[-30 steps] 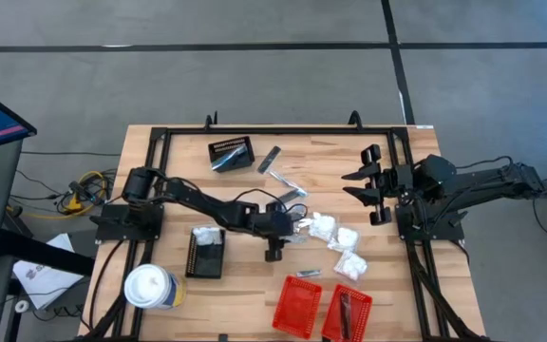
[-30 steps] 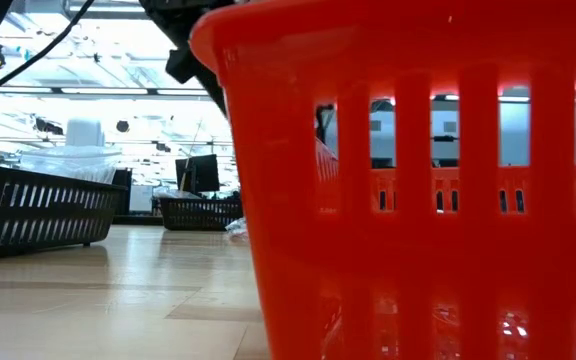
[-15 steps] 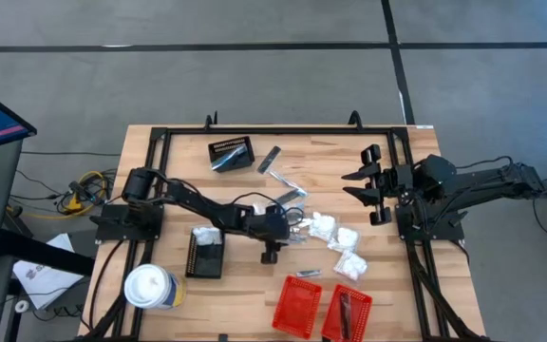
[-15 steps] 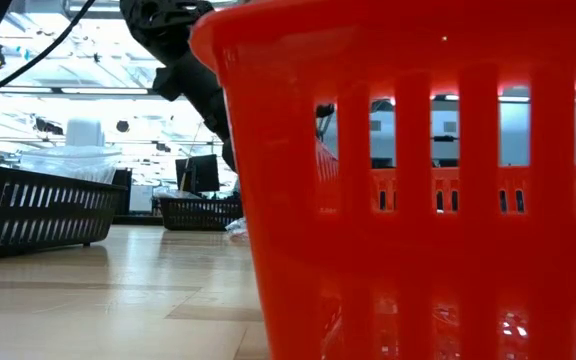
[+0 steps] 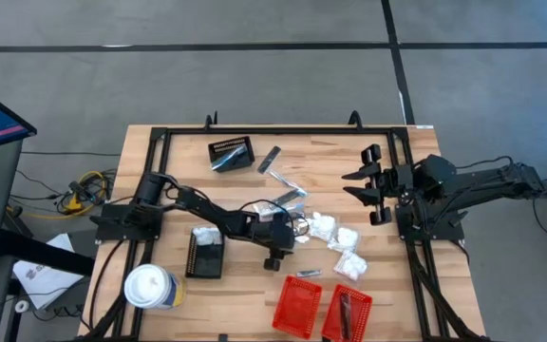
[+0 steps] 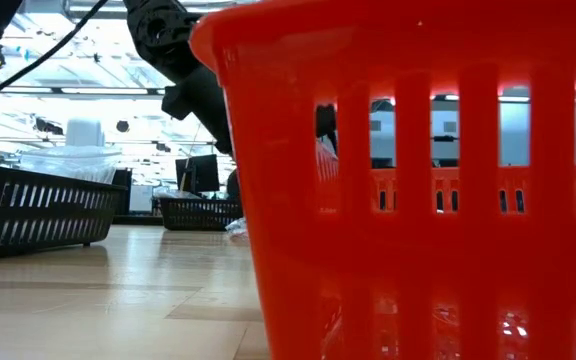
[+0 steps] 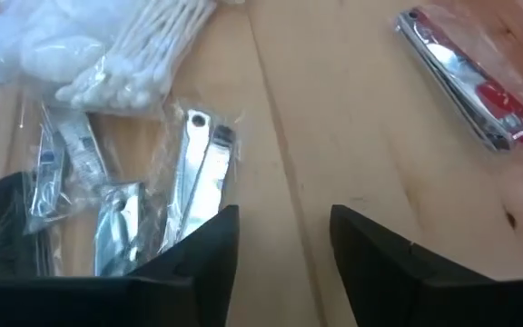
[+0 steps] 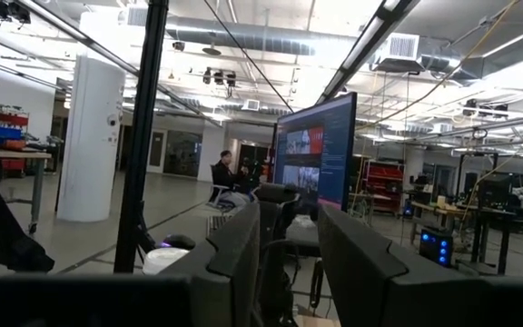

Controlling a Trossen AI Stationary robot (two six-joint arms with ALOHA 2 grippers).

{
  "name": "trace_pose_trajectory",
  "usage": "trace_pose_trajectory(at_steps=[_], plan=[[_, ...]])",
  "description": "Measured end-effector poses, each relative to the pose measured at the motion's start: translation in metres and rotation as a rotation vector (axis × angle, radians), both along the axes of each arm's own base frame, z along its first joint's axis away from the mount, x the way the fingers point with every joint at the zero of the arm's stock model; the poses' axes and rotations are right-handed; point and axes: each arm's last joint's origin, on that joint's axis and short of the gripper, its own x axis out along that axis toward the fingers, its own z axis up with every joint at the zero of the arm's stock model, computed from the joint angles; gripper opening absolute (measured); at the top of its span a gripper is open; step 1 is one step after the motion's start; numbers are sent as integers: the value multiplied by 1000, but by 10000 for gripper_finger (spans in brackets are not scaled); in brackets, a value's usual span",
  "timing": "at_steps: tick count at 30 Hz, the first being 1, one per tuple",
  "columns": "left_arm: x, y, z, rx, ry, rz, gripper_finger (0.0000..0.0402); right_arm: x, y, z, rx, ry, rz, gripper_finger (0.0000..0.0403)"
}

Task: Pick & Place Travel size toiletries
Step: Put the nail cutter into the left red bin

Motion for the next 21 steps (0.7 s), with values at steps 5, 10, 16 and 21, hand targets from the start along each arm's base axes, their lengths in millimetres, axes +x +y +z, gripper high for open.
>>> trace_pose_trajectory(at_steps=[5,10,16,21], plan=[[-1,-3,5,19,-14,-9,182,0,0,0,0,3,0,108],[1,-2,12,88,-61,-16,180,0,0,0,-1,3,-1,108],[3,10,12,95,-61,8,178,0,0,0,-1,3,-1,108],[4,20,12,73,-57,13,177,0,0,0,-1,3,0,108]])
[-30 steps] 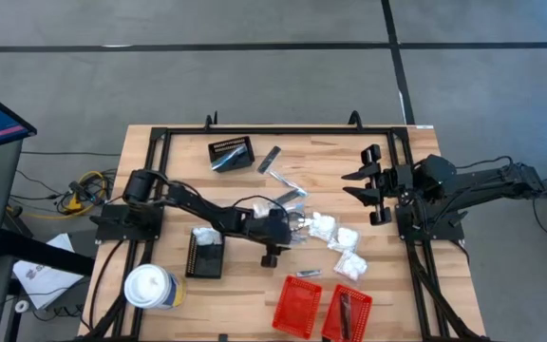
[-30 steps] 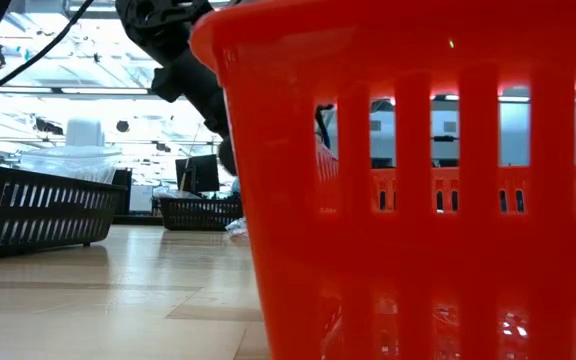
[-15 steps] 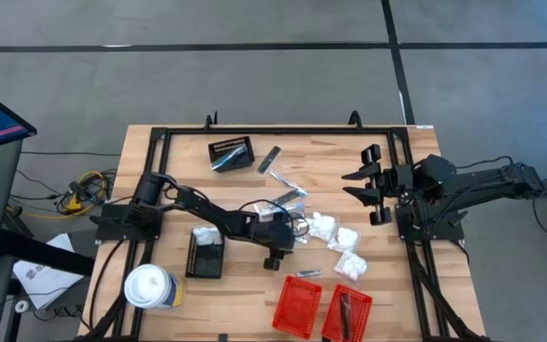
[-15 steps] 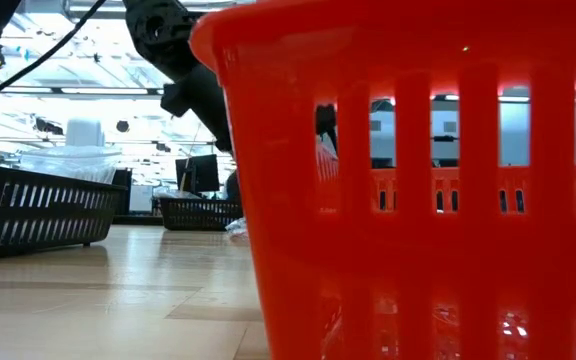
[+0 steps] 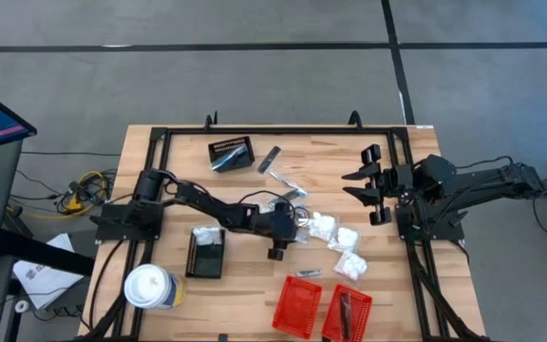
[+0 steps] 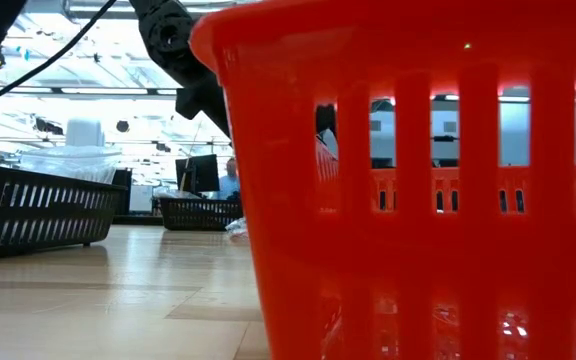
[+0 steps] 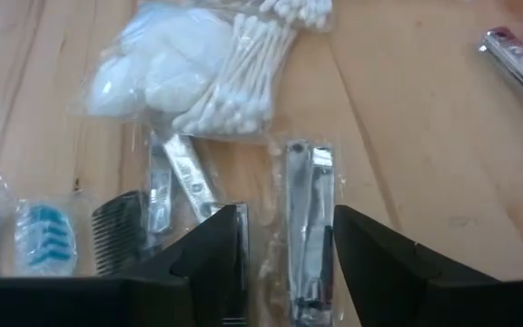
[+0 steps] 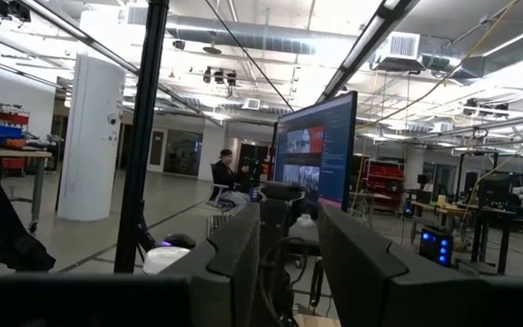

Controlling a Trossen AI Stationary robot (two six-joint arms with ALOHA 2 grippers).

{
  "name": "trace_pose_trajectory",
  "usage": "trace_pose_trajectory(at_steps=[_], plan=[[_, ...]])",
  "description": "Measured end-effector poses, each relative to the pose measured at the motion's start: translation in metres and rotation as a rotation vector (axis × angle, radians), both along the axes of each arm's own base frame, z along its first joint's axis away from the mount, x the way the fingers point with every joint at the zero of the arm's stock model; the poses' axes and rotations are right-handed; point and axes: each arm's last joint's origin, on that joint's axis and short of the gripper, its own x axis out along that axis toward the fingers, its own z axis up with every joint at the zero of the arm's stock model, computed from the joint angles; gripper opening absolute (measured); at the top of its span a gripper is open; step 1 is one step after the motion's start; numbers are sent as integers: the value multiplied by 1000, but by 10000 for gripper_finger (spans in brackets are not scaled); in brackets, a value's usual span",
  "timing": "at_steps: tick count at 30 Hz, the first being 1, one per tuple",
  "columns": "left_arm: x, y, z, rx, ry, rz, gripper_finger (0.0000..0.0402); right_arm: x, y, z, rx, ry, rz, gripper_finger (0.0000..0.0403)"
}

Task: Pick & Place Travel size toiletries
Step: Put the nail cutter into the left red bin

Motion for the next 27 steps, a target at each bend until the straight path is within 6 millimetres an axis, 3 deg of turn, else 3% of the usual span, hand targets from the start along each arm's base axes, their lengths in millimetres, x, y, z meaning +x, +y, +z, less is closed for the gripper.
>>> trace_pose_trajectory(at_steps=[20,23,27], plan=[[-1,-3,-16,-59,53,-7,176,0,0,0,0,-1,0,108],[-1,-2,-17,-81,61,17,161,0,0,0,0,0,0,108],[-1,-1,-18,-98,70,26,112,0,0,0,0,0,0,108]])
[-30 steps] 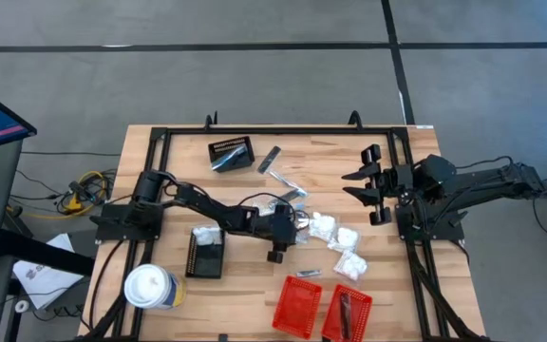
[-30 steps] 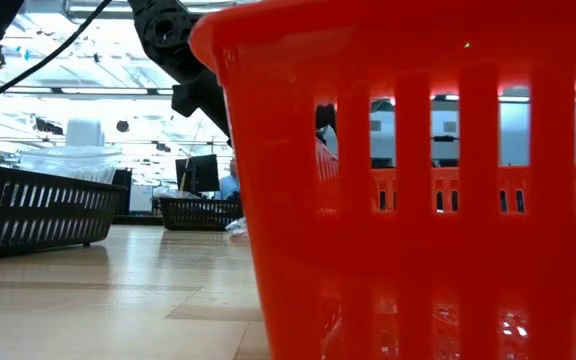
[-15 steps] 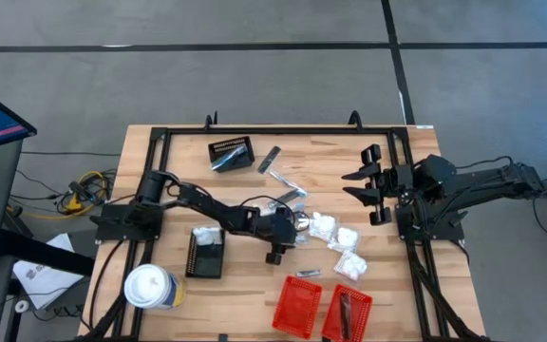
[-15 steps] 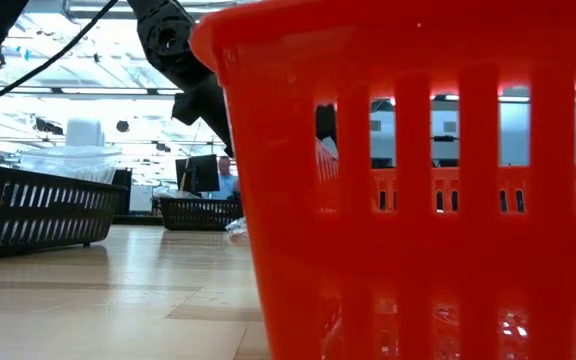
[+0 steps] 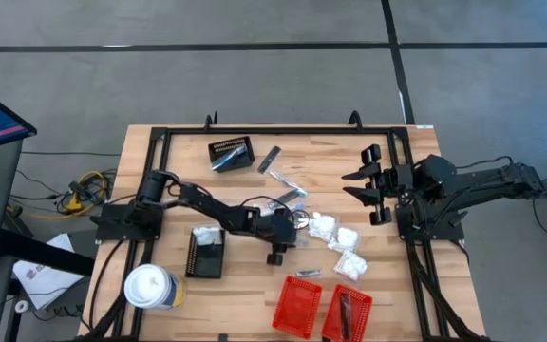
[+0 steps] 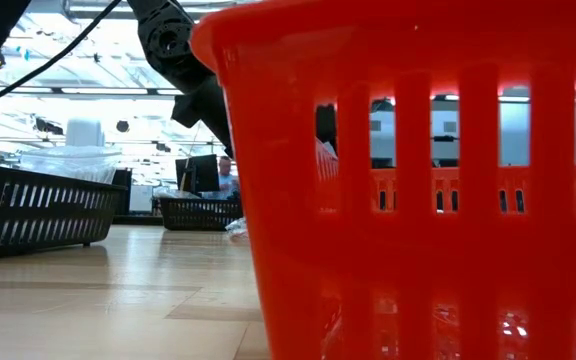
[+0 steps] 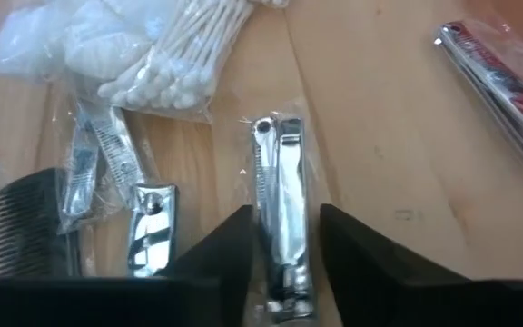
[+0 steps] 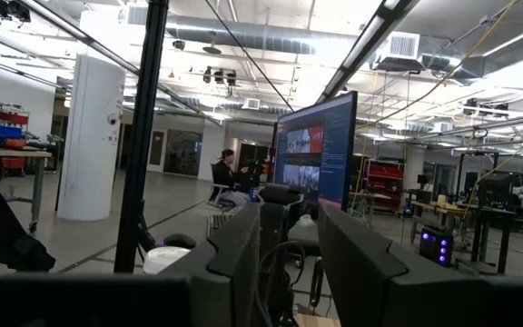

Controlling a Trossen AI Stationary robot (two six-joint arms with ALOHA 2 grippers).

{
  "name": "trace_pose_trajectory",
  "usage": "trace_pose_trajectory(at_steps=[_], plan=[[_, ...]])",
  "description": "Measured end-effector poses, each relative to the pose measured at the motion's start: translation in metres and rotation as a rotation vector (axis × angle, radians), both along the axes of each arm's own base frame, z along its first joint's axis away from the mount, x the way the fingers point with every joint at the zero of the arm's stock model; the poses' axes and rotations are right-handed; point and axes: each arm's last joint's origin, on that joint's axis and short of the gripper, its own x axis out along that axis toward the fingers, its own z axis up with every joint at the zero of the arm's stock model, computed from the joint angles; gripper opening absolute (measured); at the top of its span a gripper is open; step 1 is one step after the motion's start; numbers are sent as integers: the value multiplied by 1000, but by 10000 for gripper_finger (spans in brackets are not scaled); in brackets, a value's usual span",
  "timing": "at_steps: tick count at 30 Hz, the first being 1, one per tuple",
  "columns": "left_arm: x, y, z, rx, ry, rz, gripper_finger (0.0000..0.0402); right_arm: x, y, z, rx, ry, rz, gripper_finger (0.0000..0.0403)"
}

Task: Pick & Place Travel size toiletries
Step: Put the nail cutter into the left red bin

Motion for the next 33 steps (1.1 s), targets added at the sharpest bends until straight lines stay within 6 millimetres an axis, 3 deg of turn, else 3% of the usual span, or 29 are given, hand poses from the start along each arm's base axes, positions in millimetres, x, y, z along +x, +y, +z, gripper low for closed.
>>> trace_pose_trajectory(at_steps=[5,11,16,21,29,33], plan=[[0,1,0,-10,0,33,43,0,0,0,0,0,0,108],[-4,4,16,28,-17,90,42,0,0,0,0,1,0,108],[-6,5,60,21,-153,105,44,0,0,0,0,0,0,108],[-23,3,100,0,-261,95,44,3,0,-2,-1,14,0,108],[-66,-6,163,-127,-572,-28,44,19,3,-12,-7,59,2,108],[-90,-10,181,-236,-723,-144,44,28,3,-16,-62,68,-14,108]])
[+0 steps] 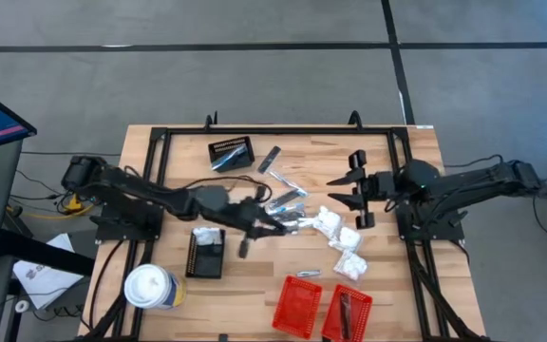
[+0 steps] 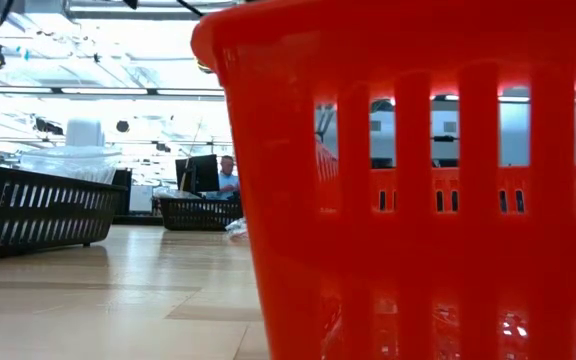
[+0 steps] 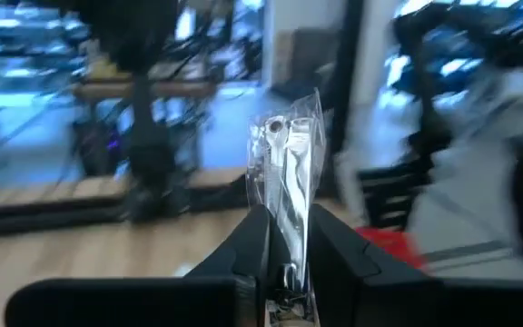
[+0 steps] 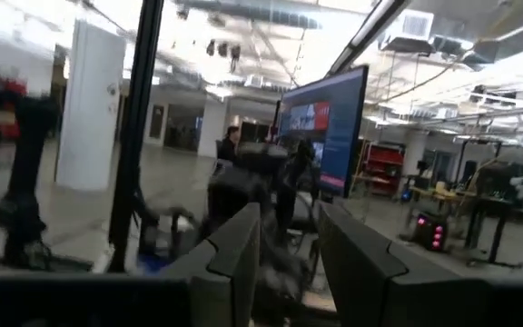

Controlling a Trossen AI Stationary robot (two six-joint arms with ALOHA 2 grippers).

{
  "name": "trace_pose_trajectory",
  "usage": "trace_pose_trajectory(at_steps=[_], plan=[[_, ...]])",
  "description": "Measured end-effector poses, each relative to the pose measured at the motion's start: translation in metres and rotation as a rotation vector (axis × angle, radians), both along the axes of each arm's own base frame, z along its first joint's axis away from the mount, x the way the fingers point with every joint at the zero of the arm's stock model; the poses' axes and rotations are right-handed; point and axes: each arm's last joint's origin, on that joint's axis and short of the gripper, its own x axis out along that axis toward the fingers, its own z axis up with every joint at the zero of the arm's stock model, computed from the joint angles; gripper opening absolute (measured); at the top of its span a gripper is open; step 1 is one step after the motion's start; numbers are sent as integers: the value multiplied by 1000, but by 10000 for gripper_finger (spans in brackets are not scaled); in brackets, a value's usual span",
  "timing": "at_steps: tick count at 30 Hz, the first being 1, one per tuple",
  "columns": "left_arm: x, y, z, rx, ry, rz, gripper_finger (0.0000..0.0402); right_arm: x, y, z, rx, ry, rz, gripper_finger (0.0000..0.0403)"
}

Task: Pick & Place Travel size toiletries
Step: Put the nail cutter into the left red bin

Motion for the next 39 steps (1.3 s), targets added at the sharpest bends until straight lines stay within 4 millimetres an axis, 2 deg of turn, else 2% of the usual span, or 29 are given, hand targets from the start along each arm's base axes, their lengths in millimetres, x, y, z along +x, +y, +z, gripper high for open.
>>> trace_pose_trajectory(at_steps=[6,9,18,27,31,39], plan=[[-19,-2,13,-44,-154,-100,44,17,5,6,-36,107,24,108],[-20,-2,12,-43,-168,-101,44,29,11,9,-40,183,78,108],[-22,-2,22,-30,-263,-130,44,69,28,14,-88,228,114,108],[-23,-3,24,-36,-288,-166,44,87,41,20,-106,222,150,111],[-23,-3,25,-34,-296,-165,44,90,52,21,-128,231,180,135],[-23,-3,26,-35,-300,-165,45,87,61,27,-129,205,206,221]])
